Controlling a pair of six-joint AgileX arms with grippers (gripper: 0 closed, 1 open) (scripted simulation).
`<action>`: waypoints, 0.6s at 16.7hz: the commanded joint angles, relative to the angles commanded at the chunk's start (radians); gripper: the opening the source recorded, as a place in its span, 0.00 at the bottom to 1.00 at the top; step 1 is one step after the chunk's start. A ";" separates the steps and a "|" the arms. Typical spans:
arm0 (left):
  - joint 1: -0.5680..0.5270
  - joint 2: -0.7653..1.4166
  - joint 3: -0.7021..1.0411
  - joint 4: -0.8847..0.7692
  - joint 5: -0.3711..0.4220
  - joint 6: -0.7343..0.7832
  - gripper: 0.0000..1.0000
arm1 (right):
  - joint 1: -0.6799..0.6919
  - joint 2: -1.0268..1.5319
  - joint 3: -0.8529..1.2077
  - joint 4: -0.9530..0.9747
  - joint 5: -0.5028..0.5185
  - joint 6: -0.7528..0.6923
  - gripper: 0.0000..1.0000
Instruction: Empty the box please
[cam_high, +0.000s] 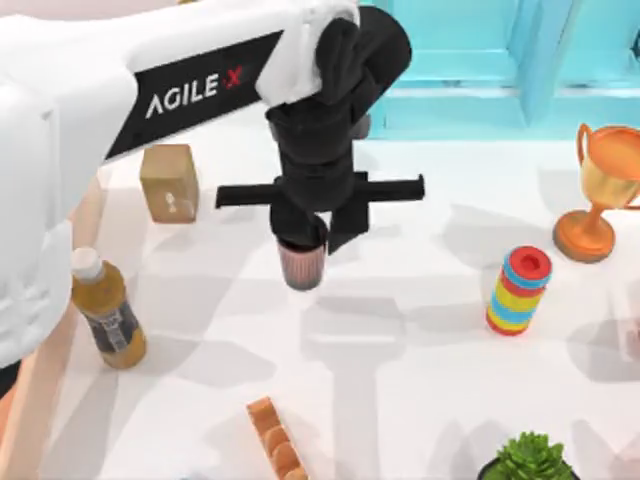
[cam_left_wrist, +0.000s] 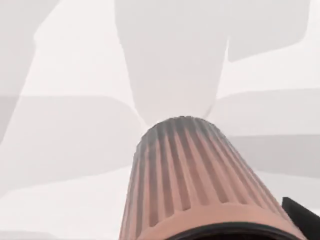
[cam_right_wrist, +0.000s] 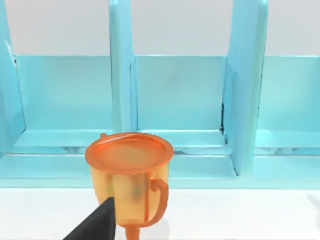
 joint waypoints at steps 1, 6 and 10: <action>0.001 0.002 -0.014 0.025 0.000 0.001 0.00 | 0.000 0.000 0.000 0.000 0.000 0.000 1.00; 0.002 0.015 -0.080 0.103 -0.001 0.004 0.00 | 0.000 0.000 0.000 0.000 0.000 0.000 1.00; 0.002 0.015 -0.080 0.103 -0.001 0.004 0.15 | 0.000 0.000 0.000 0.000 0.000 0.000 1.00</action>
